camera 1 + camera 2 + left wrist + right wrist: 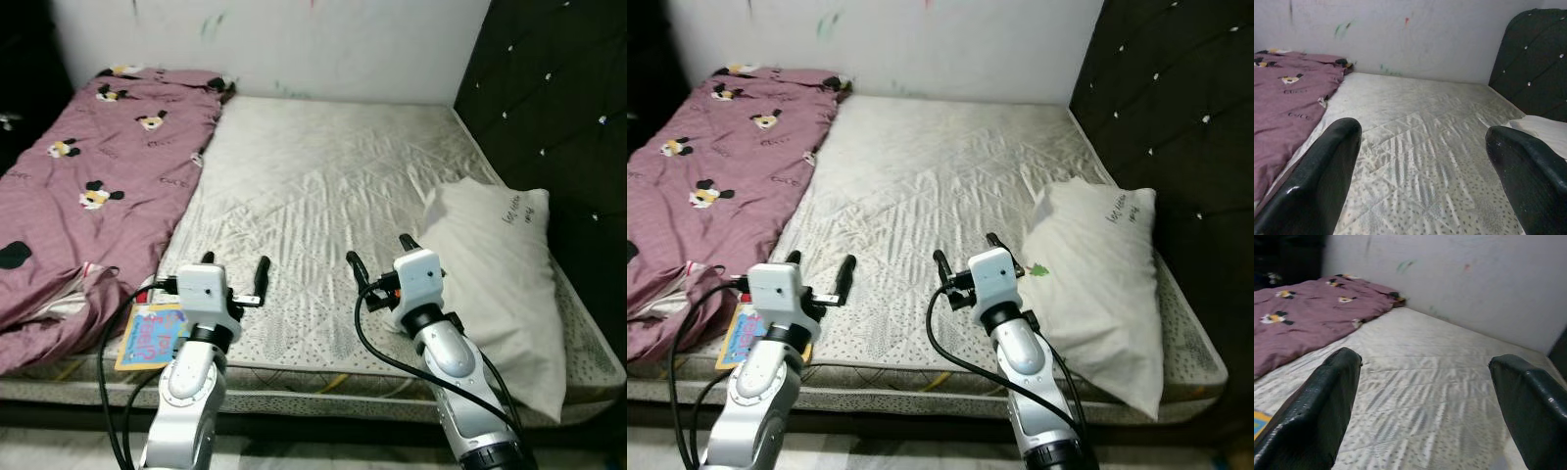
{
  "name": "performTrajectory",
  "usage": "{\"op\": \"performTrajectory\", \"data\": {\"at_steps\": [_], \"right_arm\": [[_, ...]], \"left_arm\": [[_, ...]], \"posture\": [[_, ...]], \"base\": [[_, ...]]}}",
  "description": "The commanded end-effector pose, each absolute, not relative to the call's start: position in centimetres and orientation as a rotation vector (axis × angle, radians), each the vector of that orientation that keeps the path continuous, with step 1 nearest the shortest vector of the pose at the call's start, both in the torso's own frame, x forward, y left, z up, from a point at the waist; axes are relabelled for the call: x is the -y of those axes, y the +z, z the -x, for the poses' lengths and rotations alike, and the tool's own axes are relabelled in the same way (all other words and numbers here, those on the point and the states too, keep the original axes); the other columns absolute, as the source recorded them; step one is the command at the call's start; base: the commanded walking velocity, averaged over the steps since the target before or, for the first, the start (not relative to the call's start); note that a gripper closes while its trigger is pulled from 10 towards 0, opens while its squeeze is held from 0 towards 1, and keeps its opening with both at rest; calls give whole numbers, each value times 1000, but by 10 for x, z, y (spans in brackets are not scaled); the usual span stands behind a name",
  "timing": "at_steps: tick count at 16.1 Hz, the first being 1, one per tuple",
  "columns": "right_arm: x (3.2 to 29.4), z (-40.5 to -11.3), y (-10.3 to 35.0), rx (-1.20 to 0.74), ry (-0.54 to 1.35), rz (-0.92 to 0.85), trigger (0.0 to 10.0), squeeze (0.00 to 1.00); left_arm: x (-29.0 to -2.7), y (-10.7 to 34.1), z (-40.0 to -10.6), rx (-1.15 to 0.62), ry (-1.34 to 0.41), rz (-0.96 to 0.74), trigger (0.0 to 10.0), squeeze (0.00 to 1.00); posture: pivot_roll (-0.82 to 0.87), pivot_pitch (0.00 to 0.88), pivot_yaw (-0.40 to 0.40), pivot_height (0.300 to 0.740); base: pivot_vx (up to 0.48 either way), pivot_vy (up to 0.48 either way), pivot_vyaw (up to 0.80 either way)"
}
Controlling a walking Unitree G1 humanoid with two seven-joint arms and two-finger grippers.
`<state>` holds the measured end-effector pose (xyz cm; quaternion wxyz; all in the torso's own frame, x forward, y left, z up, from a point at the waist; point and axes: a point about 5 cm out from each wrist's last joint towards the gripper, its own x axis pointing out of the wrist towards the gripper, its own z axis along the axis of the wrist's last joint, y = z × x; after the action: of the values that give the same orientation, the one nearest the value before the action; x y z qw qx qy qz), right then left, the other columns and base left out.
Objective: Clean up the room
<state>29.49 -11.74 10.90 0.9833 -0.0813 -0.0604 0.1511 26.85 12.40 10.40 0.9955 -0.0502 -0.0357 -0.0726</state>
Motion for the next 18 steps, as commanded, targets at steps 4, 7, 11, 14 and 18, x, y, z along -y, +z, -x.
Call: {"op": "performTrajectory", "data": {"at_steps": [4,7,11,14,18], "right_arm": [[116,-298,112,129,307,171,10000,0],[116,-298,112,128,307,172,10000,0],[116,-299,112,128,308,173,10000,0],[116,-299,112,128,309,175,10000,0],[115,-299,112,133,312,181,10000,0]], "left_arm": [[-123,107,-268,80,-148,91,10000,0],[-122,107,-268,79,-149,93,10000,0],[-121,107,-268,79,-151,95,10000,0],[-121,107,-269,80,-152,94,10000,0],[-121,108,-268,88,-148,125,10000,0]], "posture": [[16,65,-38,740],[15,71,-40,740],[13,72,-40,740],[14,72,-40,740],[13,73,-38,740]], "base": [[0,-457,0],[0,-480,0],[0,-480,0],[0,-480,0],[0,-330,0]]}}
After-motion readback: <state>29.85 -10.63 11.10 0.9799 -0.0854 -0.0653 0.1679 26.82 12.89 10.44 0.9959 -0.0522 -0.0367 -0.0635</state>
